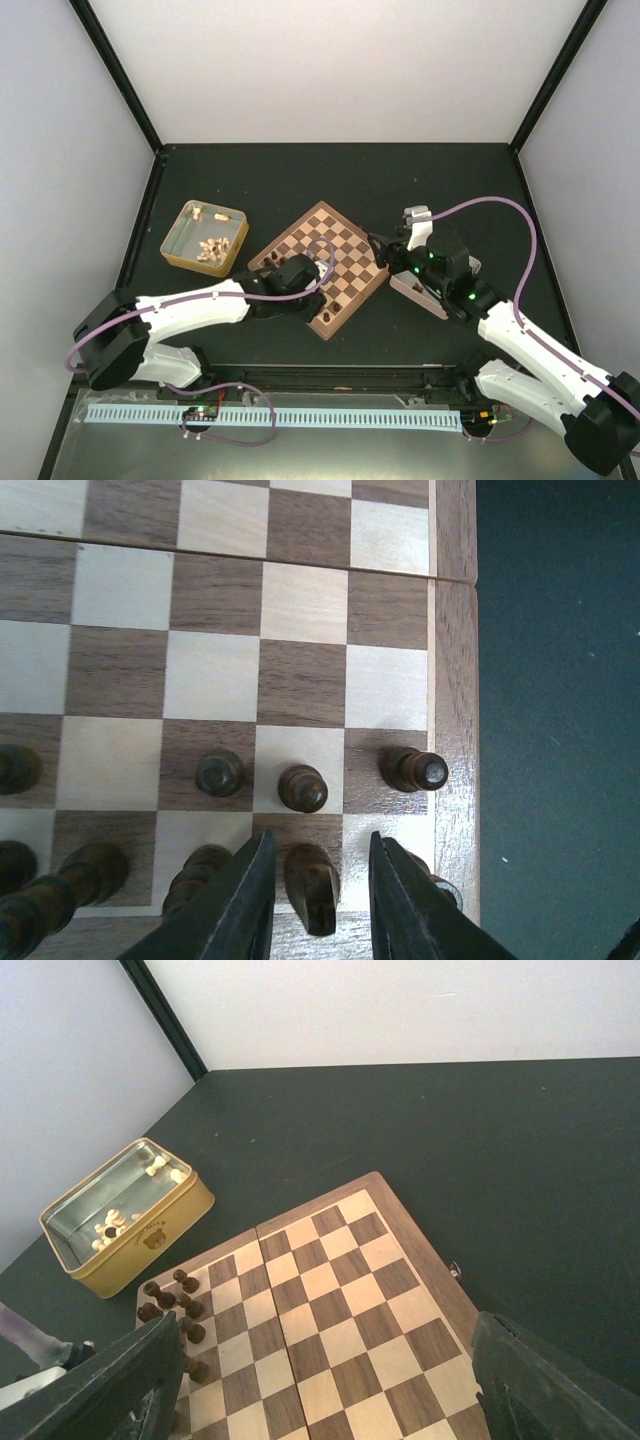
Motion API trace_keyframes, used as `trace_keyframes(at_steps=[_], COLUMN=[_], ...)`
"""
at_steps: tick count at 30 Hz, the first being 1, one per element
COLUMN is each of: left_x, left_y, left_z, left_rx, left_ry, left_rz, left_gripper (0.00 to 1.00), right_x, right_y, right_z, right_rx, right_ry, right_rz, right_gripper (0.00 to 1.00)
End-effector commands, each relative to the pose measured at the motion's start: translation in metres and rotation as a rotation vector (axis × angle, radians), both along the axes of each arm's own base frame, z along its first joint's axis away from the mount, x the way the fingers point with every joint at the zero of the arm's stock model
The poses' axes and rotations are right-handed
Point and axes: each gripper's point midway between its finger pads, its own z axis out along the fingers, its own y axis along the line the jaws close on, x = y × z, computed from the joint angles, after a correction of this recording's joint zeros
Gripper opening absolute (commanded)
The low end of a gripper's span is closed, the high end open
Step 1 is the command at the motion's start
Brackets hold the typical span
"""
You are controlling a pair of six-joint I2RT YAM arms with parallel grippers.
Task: Set up the chess pieces on the board
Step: Place the chess piece on the chessboard.
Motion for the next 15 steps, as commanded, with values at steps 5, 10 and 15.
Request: trace_keyframes(at_steps=[5, 10, 15], left_x=[0.018, 0.026, 0.030], left_y=[-0.001, 0.008, 0.015], left_z=[0.075, 0.118, 0.148], left_rx=[-0.109, -0.175, -0.237], left_ry=[-0.155, -0.256, -0.330], left_rz=[0.065, 0.115, 0.148], left_gripper=[0.36, 0.42, 0.47], right_x=[0.022, 0.031, 0.044], right_y=[-0.045, -0.087, -0.087], right_z=[-0.016, -0.065, -0.099], right_rx=[-0.110, -0.204, -0.158], right_ry=[0.168, 0.429, 0.604], right_rz=[-0.222, -0.354, -0.414], right_gripper=[0.76, 0.74, 0.68])
